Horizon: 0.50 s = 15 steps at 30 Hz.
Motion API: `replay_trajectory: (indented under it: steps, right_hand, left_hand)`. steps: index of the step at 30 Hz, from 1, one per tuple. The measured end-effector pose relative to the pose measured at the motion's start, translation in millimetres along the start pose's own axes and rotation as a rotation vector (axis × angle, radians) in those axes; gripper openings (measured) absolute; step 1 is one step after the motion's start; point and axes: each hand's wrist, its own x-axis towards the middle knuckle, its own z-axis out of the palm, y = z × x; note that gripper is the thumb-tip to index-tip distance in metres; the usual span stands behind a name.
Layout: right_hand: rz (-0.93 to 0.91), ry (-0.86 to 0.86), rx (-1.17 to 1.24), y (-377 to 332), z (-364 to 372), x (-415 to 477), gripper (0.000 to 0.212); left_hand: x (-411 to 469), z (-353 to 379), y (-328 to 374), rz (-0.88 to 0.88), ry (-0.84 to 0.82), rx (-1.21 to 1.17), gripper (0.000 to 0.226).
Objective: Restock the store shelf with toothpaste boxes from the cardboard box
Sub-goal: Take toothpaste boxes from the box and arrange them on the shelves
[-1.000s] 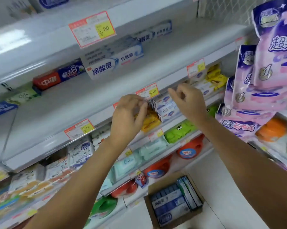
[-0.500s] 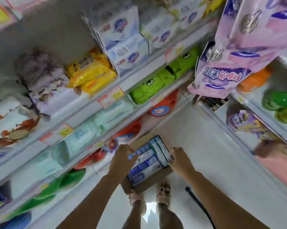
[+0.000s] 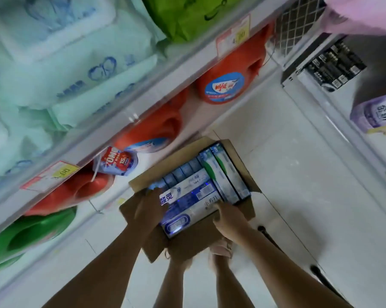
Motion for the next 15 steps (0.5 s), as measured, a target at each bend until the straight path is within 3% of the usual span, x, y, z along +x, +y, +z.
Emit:
replay_trajectory:
  steps: [2, 8, 12, 15]
  right_hand:
    - [-0.041, -0.028, -0.022, 0.9, 13.1, 14.7, 0.038]
    - [-0.22, 0.012, -0.132, 1.0, 37.1, 44.1, 0.054]
    - [-0.303, 0.11, -0.206, 9.2, 47.9, 43.6, 0.06]
    - [-0.301, 0.106, -0.242, 18.8, 57.9, 37.6, 0.06]
  left_hand:
    - [20.6, 13.7, -9.0, -0.008, -0.036, 0.0, 0.054]
    - [57.2, 34.0, -23.9, 0.017, -0.083, 0.049, 0.046]
    - [66.8, 32.6, -28.2, 0.08, -0.045, 0.034, 0.064]
    - [70.3, 30.2, -25.7, 0.141, -0.177, 0.076, 0.084]
